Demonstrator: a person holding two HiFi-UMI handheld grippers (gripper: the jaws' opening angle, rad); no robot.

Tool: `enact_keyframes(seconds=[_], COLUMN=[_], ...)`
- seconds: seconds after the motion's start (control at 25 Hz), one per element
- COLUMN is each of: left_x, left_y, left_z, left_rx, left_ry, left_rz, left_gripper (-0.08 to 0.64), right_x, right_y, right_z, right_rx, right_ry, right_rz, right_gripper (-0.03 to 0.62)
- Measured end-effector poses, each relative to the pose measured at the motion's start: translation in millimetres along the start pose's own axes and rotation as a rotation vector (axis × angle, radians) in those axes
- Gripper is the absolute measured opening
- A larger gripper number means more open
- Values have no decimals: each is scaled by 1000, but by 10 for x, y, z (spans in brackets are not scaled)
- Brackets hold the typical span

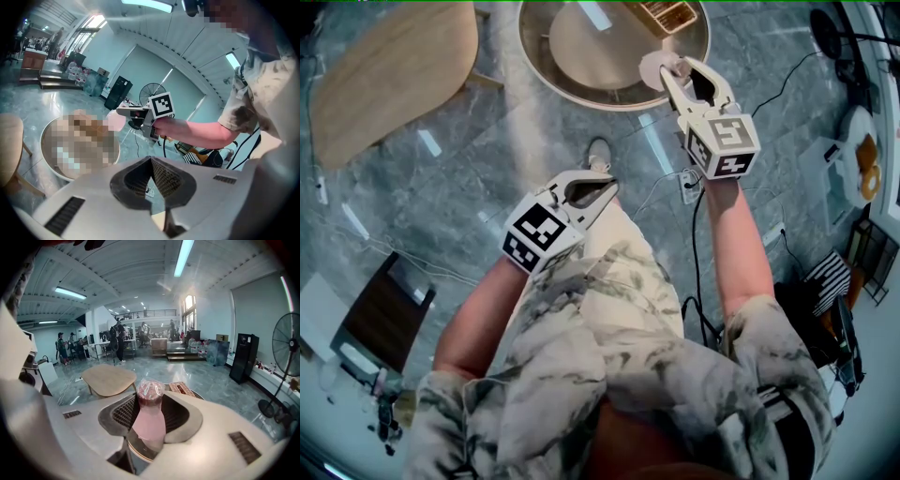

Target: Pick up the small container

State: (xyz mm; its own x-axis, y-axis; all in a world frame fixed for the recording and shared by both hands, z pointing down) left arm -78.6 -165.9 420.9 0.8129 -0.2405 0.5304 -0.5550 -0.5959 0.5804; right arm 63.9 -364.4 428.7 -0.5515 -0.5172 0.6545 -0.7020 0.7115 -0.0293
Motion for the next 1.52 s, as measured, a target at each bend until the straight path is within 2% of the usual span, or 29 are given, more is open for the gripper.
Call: enact_keyframes(seconds=[1.52], left_x=[-214], left_y=[65], left_z=[-81], left_rx=[-28], left_ry=[-20], left_rz=[32], left_gripper=[21], right_x=[81], right_y=[120], right_z=[50], right_rx=[-2], right_ry=[5], right_rz=[2], right_gripper=[158])
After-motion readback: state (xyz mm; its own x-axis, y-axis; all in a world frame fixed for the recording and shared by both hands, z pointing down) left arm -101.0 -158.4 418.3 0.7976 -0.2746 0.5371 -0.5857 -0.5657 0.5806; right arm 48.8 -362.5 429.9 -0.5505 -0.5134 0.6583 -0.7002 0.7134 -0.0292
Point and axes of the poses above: the fingertips, and each gripper's own axes: x forward along the fingers, y to its left, z out of its top, the point moved 7 cm from there along -x, backward along the fingers, and after that the axes turned 8 degrees about y, right-handed, at the moved point
